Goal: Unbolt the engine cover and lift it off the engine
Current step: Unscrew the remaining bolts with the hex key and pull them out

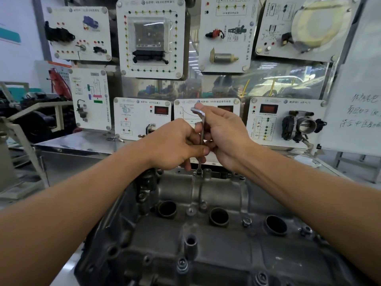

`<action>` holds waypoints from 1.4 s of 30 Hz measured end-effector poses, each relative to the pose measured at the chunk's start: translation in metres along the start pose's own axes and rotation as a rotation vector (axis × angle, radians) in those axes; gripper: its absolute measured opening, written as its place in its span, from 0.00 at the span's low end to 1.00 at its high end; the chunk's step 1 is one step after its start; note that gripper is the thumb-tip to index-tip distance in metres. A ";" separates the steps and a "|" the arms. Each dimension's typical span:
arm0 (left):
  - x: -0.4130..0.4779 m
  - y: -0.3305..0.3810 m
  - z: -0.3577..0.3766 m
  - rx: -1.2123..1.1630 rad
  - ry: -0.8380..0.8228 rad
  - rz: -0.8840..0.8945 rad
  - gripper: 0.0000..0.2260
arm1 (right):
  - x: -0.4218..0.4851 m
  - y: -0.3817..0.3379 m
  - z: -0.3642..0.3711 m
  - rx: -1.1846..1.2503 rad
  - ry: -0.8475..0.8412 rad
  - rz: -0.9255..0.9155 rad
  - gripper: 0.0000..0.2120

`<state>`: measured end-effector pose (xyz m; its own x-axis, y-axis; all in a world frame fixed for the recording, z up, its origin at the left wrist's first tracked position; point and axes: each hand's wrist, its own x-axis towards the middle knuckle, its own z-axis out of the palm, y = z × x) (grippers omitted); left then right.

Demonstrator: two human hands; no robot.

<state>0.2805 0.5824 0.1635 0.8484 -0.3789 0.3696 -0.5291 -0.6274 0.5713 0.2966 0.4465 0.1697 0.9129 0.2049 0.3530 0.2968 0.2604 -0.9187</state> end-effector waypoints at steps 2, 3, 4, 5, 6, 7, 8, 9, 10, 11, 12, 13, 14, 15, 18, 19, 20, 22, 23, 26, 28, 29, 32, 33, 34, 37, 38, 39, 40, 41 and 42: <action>0.001 -0.002 0.001 0.035 0.013 -0.019 0.07 | 0.002 -0.003 -0.002 -0.014 0.014 -0.013 0.11; 0.001 -0.002 0.001 0.041 0.018 -0.030 0.08 | 0.002 -0.005 -0.005 -0.029 -0.003 -0.029 0.14; 0.002 -0.002 0.001 0.037 0.023 -0.038 0.09 | 0.002 -0.007 -0.007 -0.054 -0.035 -0.059 0.16; 0.002 -0.002 0.001 0.034 0.030 -0.042 0.10 | 0.002 -0.009 -0.008 -0.097 -0.073 -0.111 0.18; 0.003 -0.002 0.001 0.037 0.038 -0.043 0.10 | 0.000 -0.009 -0.007 -0.150 -0.113 -0.174 0.17; 0.003 -0.002 0.000 0.044 0.041 -0.041 0.10 | -0.002 -0.009 -0.006 -0.207 -0.141 -0.238 0.15; 0.003 -0.003 0.000 0.050 0.042 -0.036 0.10 | -0.003 -0.008 -0.004 -0.255 -0.149 -0.287 0.11; 0.003 -0.003 -0.001 0.052 0.045 -0.032 0.10 | -0.004 -0.007 -0.003 -0.294 -0.141 -0.324 0.08; 0.003 -0.002 -0.001 0.048 0.046 -0.031 0.09 | -0.004 -0.007 -0.002 -0.330 -0.130 -0.355 0.07; 0.003 -0.002 -0.001 0.041 0.049 -0.029 0.08 | -0.004 -0.006 -0.001 -0.357 -0.125 -0.384 0.10; 0.003 -0.002 -0.001 0.037 0.053 -0.020 0.08 | -0.005 -0.005 0.000 -0.373 -0.127 -0.409 0.12; 0.004 -0.002 -0.001 0.038 0.059 -0.008 0.09 | -0.006 -0.005 0.000 -0.382 -0.133 -0.425 0.13; 0.005 -0.002 0.000 0.043 0.064 -0.002 0.09 | -0.007 -0.005 0.000 -0.404 -0.134 -0.436 0.13; 0.005 -0.002 0.000 0.047 0.067 -0.006 0.11 | -0.008 -0.005 -0.001 -0.430 -0.132 -0.447 0.12; 0.004 -0.004 -0.001 0.034 0.069 -0.015 0.14 | -0.010 -0.007 -0.007 -0.389 -0.160 -0.423 0.09; 0.003 -0.004 -0.001 0.007 0.057 -0.001 0.12 | -0.010 -0.008 -0.010 -0.332 -0.178 -0.376 0.09; 0.001 -0.004 -0.001 -0.025 0.042 0.016 0.08 | -0.009 -0.009 -0.013 -0.248 -0.192 -0.304 0.09; -0.002 -0.004 -0.002 -0.050 0.020 0.025 0.01 | -0.007 -0.010 -0.018 -0.060 -0.179 -0.133 0.09; -0.003 -0.003 -0.002 -0.046 0.018 0.016 0.03 | -0.005 -0.010 -0.019 0.001 -0.150 -0.066 0.10; -0.002 -0.003 -0.001 -0.036 0.026 -0.003 0.04 | -0.002 -0.006 -0.017 0.083 -0.073 0.049 0.11; -0.002 -0.004 -0.001 -0.029 0.050 -0.009 0.03 | 0.000 -0.004 -0.011 0.085 -0.046 0.076 0.12; -0.002 -0.004 -0.001 -0.019 0.061 -0.008 0.03 | 0.000 -0.004 -0.008 0.065 -0.035 0.068 0.12; -0.003 -0.003 -0.002 0.015 0.072 0.008 0.03 | -0.003 -0.006 0.002 -0.003 0.024 -0.053 0.12; -0.003 -0.003 -0.002 0.015 0.071 0.015 0.03 | -0.005 -0.005 0.004 -0.034 0.040 -0.114 0.14; -0.003 -0.002 -0.002 0.011 0.069 0.024 0.04 | -0.007 -0.003 0.006 -0.085 0.038 -0.176 0.15; -0.003 0.000 -0.002 0.007 0.064 0.044 0.09 | -0.013 -0.002 0.010 -0.222 -0.048 -0.286 0.15; -0.003 0.000 -0.002 0.009 0.065 0.046 0.09 | -0.014 -0.003 0.008 -0.240 -0.076 -0.292 0.15; -0.003 0.001 -0.002 0.014 0.068 0.046 0.09 | -0.014 -0.004 0.006 -0.267 -0.095 -0.297 0.14; -0.003 0.001 -0.002 0.019 0.075 0.042 0.08 | -0.014 -0.006 0.004 -0.298 -0.102 -0.298 0.13; -0.003 0.002 -0.001 0.020 0.084 0.032 0.07 | -0.013 -0.007 0.002 -0.321 -0.101 -0.296 0.11; -0.003 0.001 -0.001 0.014 0.092 0.020 0.05 | -0.013 -0.008 -0.001 -0.324 -0.101 -0.288 0.09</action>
<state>0.2776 0.5831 0.1641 0.8324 -0.3280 0.4467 -0.5450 -0.6302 0.5530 0.2827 0.4411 0.1720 0.7530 0.2625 0.6034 0.6221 0.0147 -0.7828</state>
